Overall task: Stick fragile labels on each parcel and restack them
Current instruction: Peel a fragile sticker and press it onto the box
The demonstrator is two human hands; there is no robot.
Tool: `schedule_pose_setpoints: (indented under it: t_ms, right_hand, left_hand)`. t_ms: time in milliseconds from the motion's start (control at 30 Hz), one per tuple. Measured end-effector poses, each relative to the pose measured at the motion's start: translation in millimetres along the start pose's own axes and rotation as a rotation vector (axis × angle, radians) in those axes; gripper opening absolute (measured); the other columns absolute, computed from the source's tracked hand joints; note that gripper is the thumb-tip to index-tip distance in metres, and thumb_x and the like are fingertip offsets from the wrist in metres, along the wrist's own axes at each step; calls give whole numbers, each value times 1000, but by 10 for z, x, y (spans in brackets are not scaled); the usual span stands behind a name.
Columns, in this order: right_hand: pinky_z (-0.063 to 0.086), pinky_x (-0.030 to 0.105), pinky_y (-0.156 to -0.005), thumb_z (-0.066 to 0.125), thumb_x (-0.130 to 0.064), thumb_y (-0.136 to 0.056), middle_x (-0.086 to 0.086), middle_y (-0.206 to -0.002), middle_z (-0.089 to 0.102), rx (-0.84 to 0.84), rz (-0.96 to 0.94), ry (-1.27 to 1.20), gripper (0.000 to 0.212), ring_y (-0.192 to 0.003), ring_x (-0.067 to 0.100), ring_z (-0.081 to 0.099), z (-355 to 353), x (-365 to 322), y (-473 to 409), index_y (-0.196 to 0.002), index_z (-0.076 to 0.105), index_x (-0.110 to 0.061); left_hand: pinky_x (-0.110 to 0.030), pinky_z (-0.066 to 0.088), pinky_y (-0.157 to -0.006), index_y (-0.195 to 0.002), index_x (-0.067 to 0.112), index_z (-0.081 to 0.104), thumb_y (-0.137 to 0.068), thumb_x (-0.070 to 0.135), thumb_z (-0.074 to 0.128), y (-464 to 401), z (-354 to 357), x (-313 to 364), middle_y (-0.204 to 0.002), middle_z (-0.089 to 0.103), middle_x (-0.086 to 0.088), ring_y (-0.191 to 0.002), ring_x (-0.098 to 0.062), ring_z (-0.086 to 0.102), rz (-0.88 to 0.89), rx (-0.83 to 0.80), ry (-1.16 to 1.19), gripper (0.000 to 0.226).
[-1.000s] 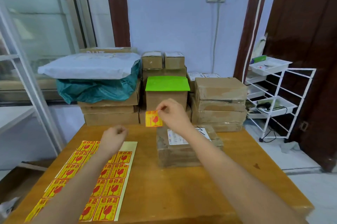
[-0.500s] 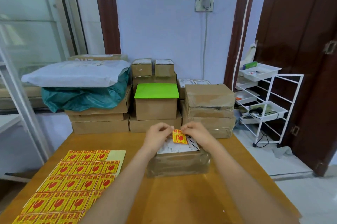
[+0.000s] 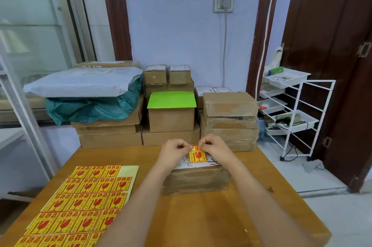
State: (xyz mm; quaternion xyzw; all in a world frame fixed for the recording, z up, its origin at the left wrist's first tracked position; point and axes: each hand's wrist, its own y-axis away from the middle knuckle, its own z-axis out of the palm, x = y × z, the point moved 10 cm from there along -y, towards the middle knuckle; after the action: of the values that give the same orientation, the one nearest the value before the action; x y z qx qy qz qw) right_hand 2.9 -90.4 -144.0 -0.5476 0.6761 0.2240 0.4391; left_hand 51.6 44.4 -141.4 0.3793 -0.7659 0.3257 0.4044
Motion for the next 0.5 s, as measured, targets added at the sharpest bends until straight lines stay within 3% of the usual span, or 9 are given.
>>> schedule_pose_setpoints:
  t_ms: [233,400,500]
  right_hand:
    - [50,26,-80,58,-12,-90,4,-101,56,-4,-7,48,13,-93,15,58,20,21,-26,-78,60,-15]
    - [48,33,-84,58,-8,-88,5,-98,54,-3,-24,66,15,-94,20,57,19,2,-22,-75,60,-15]
    - [48,35,-84,58,-6,-87,6,-98,54,-1,-27,77,15,-94,21,56,20,-3,-19,-74,60,-14]
  left_hand:
    - [-42,54,-81,-71,16,71,-83,24,71,-39,34,-44,-90,66,-2,-86,-18,64,12,-2,-55,14]
    - [-35,51,-74,-66,17,66,-78,22,77,-57,40,-32,-83,62,0,-79,-16,60,26,-2,-82,17]
    - [-38,52,-74,-64,20,63,-77,19,78,-63,45,-26,-82,60,-1,-80,-17,60,34,-1,-107,20]
